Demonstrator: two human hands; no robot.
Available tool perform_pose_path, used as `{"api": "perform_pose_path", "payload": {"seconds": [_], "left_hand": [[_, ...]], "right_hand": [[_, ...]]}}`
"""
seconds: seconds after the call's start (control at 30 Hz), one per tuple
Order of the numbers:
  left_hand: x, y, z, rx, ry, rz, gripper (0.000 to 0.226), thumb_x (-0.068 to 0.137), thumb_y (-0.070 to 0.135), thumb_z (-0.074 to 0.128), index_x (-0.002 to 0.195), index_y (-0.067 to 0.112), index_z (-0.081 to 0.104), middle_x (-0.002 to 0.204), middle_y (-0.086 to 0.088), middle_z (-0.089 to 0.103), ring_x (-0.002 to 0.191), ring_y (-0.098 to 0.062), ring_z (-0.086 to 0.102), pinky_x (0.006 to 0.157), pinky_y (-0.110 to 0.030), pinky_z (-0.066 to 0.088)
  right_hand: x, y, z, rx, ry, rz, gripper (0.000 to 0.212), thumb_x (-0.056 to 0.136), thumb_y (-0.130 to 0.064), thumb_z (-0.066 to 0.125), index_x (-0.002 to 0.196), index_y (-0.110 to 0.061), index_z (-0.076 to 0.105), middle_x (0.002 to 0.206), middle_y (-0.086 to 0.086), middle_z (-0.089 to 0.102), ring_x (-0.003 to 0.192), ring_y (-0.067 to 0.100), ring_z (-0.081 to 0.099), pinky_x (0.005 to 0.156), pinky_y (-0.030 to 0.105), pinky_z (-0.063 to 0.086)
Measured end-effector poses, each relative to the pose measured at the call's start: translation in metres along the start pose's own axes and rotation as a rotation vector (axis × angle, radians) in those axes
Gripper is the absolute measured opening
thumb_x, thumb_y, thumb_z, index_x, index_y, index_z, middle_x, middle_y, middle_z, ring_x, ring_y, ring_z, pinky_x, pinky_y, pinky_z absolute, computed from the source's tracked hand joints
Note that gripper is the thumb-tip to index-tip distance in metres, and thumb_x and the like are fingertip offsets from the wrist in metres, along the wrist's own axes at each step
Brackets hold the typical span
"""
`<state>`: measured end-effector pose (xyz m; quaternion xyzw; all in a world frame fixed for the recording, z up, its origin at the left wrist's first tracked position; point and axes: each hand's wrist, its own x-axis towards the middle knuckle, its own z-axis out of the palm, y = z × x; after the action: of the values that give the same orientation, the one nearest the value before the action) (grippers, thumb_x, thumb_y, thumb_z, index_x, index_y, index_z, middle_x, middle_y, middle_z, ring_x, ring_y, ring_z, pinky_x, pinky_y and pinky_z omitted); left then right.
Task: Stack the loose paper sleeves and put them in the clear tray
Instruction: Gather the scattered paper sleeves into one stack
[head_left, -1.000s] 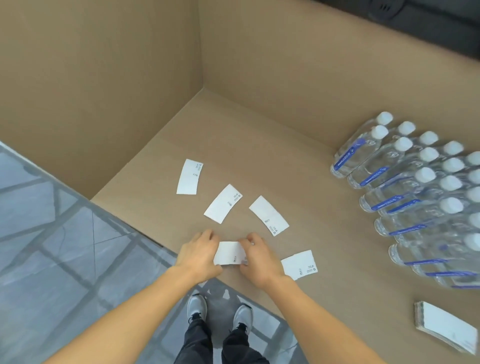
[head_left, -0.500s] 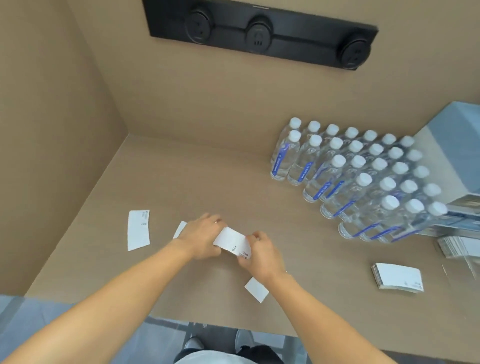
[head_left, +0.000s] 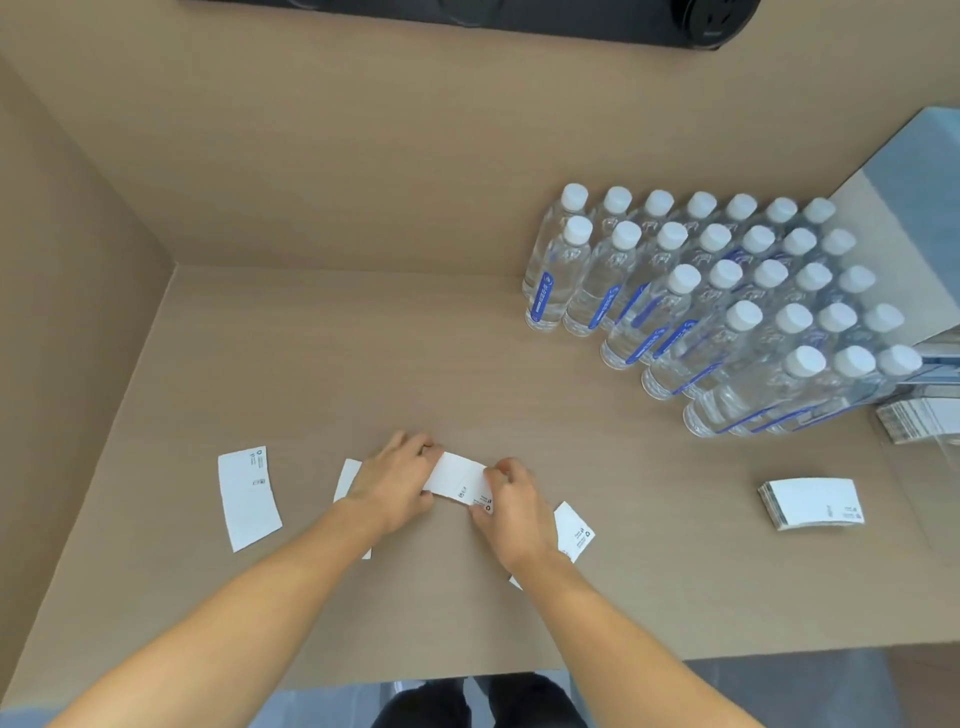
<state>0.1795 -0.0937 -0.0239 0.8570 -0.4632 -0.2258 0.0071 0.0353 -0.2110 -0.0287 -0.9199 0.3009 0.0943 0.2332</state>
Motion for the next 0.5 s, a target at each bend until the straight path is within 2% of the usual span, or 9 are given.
{"api": "perform_pose_path", "payload": {"seconds": [0.07, 0.17, 0.27, 0.4, 0.5], "left_hand": [[0.003, -0.002, 0.003, -0.042, 0.006, 0.017, 0.050, 0.085, 0.016, 0.055, 0.134, 0.012, 0.046, 0.138, 0.001, 0.043, 0.126, -0.024, 0.035, 0.093, -0.038, 0.049], [0.008, -0.003, 0.002, -0.124, -0.029, 0.025, 0.046, 0.084, 0.009, 0.056, 0.130, 0.007, 0.049, 0.133, -0.004, 0.043, 0.126, -0.024, 0.035, 0.096, -0.038, 0.048], [0.013, 0.000, -0.003, -0.190, -0.046, -0.032, 0.038, 0.084, 0.004, 0.058, 0.122, 0.005, 0.054, 0.129, -0.006, 0.043, 0.127, -0.023, 0.037, 0.099, -0.034, 0.045], [0.008, 0.009, -0.001, -0.248, -0.040, -0.114, 0.035, 0.082, -0.005, 0.053, 0.115, 0.005, 0.056, 0.127, -0.006, 0.042, 0.117, -0.024, 0.046, 0.094, -0.037, 0.049], [0.002, 0.016, 0.003, -0.284, -0.024, -0.149, 0.040, 0.080, -0.008, 0.051, 0.117, 0.007, 0.056, 0.126, -0.005, 0.041, 0.111, -0.024, 0.049, 0.090, -0.036, 0.051]], "right_hand": [[0.001, 0.001, 0.005, 0.075, -0.001, 0.019, 0.036, 0.089, -0.021, 0.059, 0.123, -0.010, 0.050, 0.131, 0.000, 0.042, 0.121, 0.021, 0.041, 0.081, 0.037, 0.051], [0.002, 0.002, 0.007, 0.166, -0.039, 0.037, 0.043, 0.085, -0.011, 0.056, 0.127, -0.012, 0.049, 0.134, 0.001, 0.040, 0.123, 0.020, 0.039, 0.090, 0.035, 0.049], [0.008, 0.006, 0.004, 0.186, -0.067, 0.050, 0.048, 0.082, -0.003, 0.052, 0.129, -0.012, 0.047, 0.136, 0.002, 0.040, 0.121, 0.022, 0.044, 0.092, 0.036, 0.049], [0.018, 0.013, -0.002, 0.147, -0.099, 0.065, 0.044, 0.081, -0.001, 0.048, 0.125, -0.010, 0.047, 0.133, 0.006, 0.043, 0.111, 0.025, 0.050, 0.088, 0.035, 0.050], [0.026, 0.016, -0.007, 0.080, -0.117, 0.015, 0.042, 0.083, 0.001, 0.051, 0.124, -0.007, 0.049, 0.131, 0.011, 0.043, 0.112, 0.030, 0.050, 0.089, 0.035, 0.049]]}}
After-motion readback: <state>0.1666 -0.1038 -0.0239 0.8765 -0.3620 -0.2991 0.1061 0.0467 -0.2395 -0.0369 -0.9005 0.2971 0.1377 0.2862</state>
